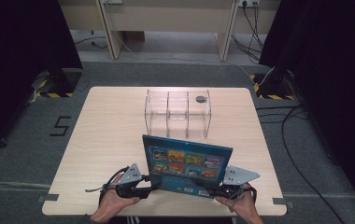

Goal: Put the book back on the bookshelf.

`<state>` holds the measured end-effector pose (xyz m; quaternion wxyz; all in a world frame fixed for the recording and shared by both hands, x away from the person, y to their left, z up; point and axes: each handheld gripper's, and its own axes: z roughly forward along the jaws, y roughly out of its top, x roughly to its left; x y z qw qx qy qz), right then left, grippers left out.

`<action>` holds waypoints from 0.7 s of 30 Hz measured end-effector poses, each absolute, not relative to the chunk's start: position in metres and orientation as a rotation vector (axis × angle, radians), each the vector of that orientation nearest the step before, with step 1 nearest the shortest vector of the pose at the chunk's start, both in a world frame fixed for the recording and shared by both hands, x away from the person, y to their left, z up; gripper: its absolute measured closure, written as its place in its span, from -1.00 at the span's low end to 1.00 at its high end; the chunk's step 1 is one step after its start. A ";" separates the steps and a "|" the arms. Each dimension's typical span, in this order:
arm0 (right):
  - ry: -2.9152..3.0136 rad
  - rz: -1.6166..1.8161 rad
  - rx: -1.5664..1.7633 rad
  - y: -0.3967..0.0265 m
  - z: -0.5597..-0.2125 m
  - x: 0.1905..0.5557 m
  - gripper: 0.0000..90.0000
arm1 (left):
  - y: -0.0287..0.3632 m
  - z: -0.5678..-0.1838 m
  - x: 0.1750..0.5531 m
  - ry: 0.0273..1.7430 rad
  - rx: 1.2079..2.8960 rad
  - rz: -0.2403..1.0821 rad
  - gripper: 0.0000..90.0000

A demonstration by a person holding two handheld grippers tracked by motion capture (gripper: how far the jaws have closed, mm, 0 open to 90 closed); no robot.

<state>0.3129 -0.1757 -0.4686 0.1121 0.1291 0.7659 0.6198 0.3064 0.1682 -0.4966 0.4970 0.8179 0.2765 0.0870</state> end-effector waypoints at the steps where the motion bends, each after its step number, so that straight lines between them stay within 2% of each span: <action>1: 2.240 1.813 0.397 -0.176 -0.469 0.314 0.30 | 0.168 -0.497 0.306 0.671 1.979 0.211 0.35; 3: 2.217 1.813 0.418 -0.176 -0.469 0.315 0.30 | 0.168 -0.497 0.307 0.677 1.975 0.210 0.35; 9: 2.222 1.958 0.403 -0.176 -0.470 0.316 0.72 | 0.168 -0.498 0.308 0.681 1.969 0.203 0.31; 14: 2.215 1.966 0.393 -0.173 -0.467 0.313 0.78 | 0.169 -0.498 0.309 0.696 1.953 0.186 0.27; 21: 2.195 1.941 0.296 -0.164 -0.456 0.305 0.85 | 0.177 -0.498 0.312 0.780 1.879 0.153 0.07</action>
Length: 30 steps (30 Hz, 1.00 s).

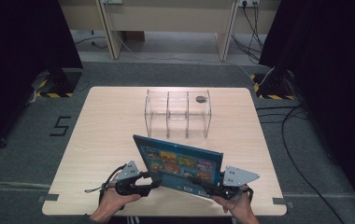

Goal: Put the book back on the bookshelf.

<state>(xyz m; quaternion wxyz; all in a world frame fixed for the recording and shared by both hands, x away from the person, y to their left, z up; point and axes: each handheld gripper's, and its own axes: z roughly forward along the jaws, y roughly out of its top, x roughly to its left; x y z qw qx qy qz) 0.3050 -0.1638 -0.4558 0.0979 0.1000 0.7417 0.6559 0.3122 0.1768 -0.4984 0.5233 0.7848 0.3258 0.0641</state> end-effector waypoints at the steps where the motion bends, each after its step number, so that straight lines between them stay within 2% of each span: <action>1: 2.190 1.944 0.312 -0.164 -0.455 0.304 0.85 | 0.180 -0.498 0.312 0.791 1.875 0.155 0.04; 6: 2.151 1.918 0.375 -0.173 -0.451 0.306 0.85 | 0.192 -0.499 0.313 0.879 1.863 0.161 -0.02; 10: 2.101 1.921 0.420 -0.184 -0.448 0.308 0.85 | 0.198 -0.509 0.319 1.002 1.988 0.191 -0.08; 14: 2.061 1.904 0.473 -0.196 -0.443 0.308 0.85 | 0.202 -0.514 0.323 1.029 2.057 0.260 -0.14; 20: 1.999 1.888 0.530 -0.209 -0.439 0.312 0.85 | 0.199 -0.515 0.322 0.990 2.105 0.312 -0.21; 24: 1.964 1.851 0.560 -0.217 -0.435 0.314 0.85 | 0.194 -0.517 0.319 0.940 2.146 0.373 -0.35; 25: 1.954 1.830 0.575 -0.220 -0.434 0.314 0.85 | 0.192 -0.518 0.318 0.933 2.151 0.380 -0.45; 30: 1.930 1.816 0.601 -0.225 -0.433 0.316 0.85 | 0.189 -0.521 0.317 0.926 2.146 0.381 -0.61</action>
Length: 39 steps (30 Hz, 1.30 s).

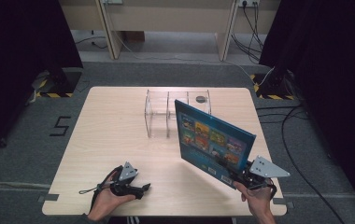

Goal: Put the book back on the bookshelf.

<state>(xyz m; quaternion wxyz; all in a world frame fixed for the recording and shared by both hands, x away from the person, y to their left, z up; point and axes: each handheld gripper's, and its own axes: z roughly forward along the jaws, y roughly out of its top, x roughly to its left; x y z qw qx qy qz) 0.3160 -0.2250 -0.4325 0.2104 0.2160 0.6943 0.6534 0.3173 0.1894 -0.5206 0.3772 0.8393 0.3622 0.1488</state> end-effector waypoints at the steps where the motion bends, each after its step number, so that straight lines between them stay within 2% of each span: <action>1: 1.923 1.814 0.600 -0.226 -0.432 0.317 0.85 | 0.189 -0.521 0.317 0.924 2.143 0.381 -0.65; 17: 1.809 1.693 0.725 -0.244 -0.423 0.330 0.85 | 0.186 -0.523 0.318 0.896 2.147 0.372 -0.76; 39: 1.720 1.629 0.874 -0.204 -0.427 0.380 0.85 | 0.186 -0.523 0.317 0.884 2.153 0.364 -0.79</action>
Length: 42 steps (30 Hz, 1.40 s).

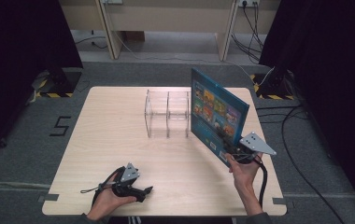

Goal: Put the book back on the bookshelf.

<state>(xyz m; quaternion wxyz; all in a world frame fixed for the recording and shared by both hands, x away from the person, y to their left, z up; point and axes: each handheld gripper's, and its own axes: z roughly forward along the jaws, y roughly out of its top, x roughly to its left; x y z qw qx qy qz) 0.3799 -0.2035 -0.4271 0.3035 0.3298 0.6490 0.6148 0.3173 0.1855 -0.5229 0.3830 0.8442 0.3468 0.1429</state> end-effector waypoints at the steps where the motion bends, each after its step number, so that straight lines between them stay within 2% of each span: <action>1: 1.712 1.624 0.892 -0.200 -0.429 0.386 0.85 | 0.186 -0.523 0.317 0.883 2.155 0.365 -0.79; 18: 1.634 1.582 0.948 -0.175 -0.433 0.422 0.85 | 0.186 -0.523 0.316 0.877 2.156 0.360 -0.79; 42: 1.539 1.537 1.031 -0.159 -0.449 0.444 0.85 | 0.186 -0.523 0.316 0.876 2.155 0.359 -0.80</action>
